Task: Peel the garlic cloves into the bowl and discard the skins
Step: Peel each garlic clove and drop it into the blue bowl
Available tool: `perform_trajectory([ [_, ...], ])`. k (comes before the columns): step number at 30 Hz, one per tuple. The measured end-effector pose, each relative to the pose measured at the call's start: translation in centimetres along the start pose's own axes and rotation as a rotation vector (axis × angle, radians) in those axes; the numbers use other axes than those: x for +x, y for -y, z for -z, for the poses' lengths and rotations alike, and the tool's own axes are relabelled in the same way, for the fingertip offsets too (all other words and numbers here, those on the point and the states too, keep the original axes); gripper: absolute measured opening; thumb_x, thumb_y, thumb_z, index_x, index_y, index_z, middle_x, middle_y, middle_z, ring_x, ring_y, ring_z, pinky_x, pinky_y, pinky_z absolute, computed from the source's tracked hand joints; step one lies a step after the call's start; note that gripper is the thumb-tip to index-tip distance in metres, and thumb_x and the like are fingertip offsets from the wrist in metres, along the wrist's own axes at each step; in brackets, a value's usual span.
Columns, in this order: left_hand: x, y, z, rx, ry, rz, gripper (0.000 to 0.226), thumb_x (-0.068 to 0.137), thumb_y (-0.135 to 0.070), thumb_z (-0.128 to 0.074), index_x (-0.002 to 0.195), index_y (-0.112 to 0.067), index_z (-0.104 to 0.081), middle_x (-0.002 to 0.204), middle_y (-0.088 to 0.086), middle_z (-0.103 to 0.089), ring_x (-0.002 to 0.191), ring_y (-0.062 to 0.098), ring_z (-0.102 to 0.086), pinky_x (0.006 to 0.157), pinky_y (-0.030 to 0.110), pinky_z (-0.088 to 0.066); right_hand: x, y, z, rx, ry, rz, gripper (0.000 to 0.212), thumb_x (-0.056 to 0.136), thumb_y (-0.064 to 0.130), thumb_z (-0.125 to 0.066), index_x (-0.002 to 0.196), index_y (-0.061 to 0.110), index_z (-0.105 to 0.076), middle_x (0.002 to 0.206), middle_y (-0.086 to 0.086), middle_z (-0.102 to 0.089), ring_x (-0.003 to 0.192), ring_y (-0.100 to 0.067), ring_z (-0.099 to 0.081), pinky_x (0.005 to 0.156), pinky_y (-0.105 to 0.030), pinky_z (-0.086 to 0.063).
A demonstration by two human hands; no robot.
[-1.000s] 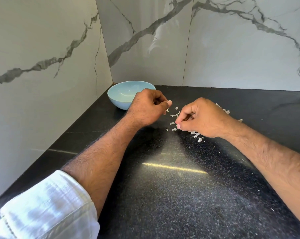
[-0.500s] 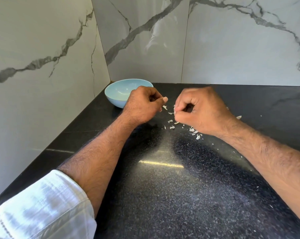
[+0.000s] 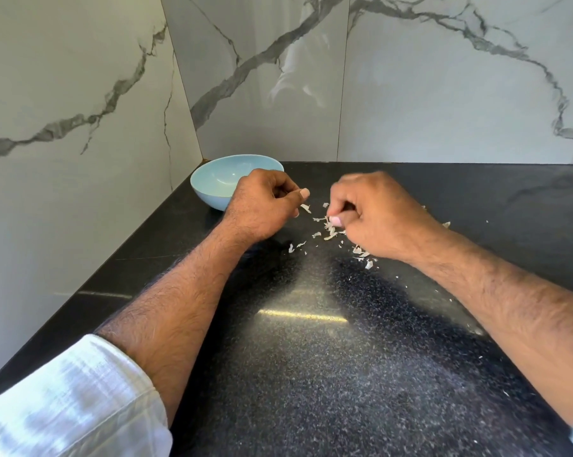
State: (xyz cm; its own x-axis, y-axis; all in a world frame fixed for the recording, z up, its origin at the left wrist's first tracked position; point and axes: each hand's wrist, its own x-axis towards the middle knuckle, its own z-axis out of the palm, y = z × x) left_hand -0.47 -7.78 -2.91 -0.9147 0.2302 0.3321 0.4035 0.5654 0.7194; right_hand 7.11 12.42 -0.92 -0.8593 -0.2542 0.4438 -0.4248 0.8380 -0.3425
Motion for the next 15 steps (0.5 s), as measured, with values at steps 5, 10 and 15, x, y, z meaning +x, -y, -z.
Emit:
perform_trajectory([
  [5,-0.1,-0.3,-0.3,-0.001,0.01,0.0,0.02,0.098,-0.039,-0.076,0.086,-0.023,-0.076,0.07,-0.006,-0.077,0.05,-0.002,-0.063,0.065,0.028,-0.055,-0.8,0.6,-1.1,-0.095,0.187,0.013,0.034,0.08,-0.003,-0.068,0.067,0.027,-0.06,0.08,0.009,-0.062,0.079,-0.015,-0.064,0.067,-0.034,-0.054],
  [10,-0.1,-0.1,0.1,0.009,-0.013,-0.004,0.021,0.099,-0.039,-0.075,0.085,-0.023,-0.076,0.07,-0.007,-0.077,0.048,-0.001,-0.061,0.067,0.034,-0.061,-0.3,1.0,-1.3,-0.075,0.104,0.113,0.036,0.076,-0.007,-0.069,0.065,0.025,-0.06,0.079,0.008,-0.061,0.074,-0.014,-0.06,0.068,-0.034,-0.055],
  [15,-0.4,-0.4,0.1,-0.015,-0.006,0.015,0.02,0.099,-0.038,-0.075,0.087,-0.022,-0.076,0.071,-0.006,-0.078,0.049,0.0,-0.062,0.067,0.034,-0.06,-0.7,0.4,-1.3,-0.028,0.239,-0.049,0.031,0.085,0.003,-0.075,0.071,0.032,-0.072,0.082,0.014,-0.071,0.084,-0.009,-0.07,0.083,-0.039,-0.061],
])
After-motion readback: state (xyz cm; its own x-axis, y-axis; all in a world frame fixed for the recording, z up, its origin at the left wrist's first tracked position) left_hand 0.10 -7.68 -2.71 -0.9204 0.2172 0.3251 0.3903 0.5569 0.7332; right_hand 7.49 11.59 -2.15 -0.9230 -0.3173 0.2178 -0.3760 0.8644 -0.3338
